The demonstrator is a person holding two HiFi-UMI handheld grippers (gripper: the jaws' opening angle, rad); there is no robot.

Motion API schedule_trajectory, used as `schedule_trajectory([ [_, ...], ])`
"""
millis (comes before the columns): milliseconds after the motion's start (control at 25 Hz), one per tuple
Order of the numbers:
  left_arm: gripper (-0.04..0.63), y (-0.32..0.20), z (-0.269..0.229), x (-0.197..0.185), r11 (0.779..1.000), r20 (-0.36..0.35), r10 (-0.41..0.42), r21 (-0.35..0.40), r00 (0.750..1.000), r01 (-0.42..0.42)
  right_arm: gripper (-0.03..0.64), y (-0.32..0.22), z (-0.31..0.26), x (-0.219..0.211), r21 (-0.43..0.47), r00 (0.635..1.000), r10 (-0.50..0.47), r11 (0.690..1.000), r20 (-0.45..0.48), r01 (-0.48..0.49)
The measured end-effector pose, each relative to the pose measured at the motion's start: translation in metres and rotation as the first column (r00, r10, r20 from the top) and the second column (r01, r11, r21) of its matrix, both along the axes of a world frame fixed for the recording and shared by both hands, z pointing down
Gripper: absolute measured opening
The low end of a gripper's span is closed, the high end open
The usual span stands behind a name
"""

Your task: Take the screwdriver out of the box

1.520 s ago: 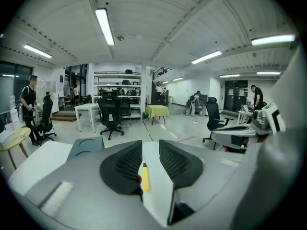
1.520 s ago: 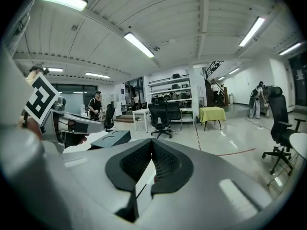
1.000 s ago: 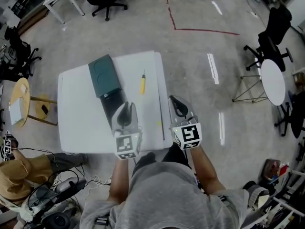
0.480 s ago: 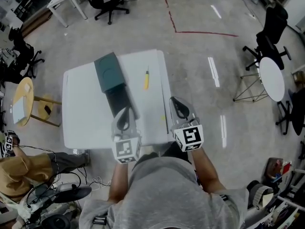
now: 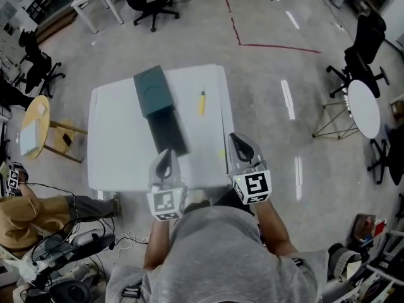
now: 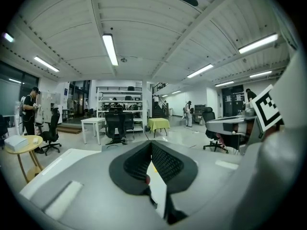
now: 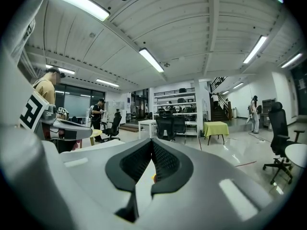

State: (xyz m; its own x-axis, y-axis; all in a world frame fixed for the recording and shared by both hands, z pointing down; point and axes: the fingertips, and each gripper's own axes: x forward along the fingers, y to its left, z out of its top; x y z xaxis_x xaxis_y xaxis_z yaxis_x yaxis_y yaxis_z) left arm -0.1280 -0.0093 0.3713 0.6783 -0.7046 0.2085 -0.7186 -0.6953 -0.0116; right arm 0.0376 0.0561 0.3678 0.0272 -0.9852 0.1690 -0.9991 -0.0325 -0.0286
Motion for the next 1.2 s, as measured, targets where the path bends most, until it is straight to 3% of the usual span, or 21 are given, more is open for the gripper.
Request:
schedule_trajectory([
  [1200, 0.012, 0.000, 0.005, -0.004, 0.999, 0.008, -0.028, -0.022, 1.000, 0.029, 0.003, 0.001, 0.010, -0.008, -0.036, 0.999, -0.039, 0.999, 0.011, 0.039],
])
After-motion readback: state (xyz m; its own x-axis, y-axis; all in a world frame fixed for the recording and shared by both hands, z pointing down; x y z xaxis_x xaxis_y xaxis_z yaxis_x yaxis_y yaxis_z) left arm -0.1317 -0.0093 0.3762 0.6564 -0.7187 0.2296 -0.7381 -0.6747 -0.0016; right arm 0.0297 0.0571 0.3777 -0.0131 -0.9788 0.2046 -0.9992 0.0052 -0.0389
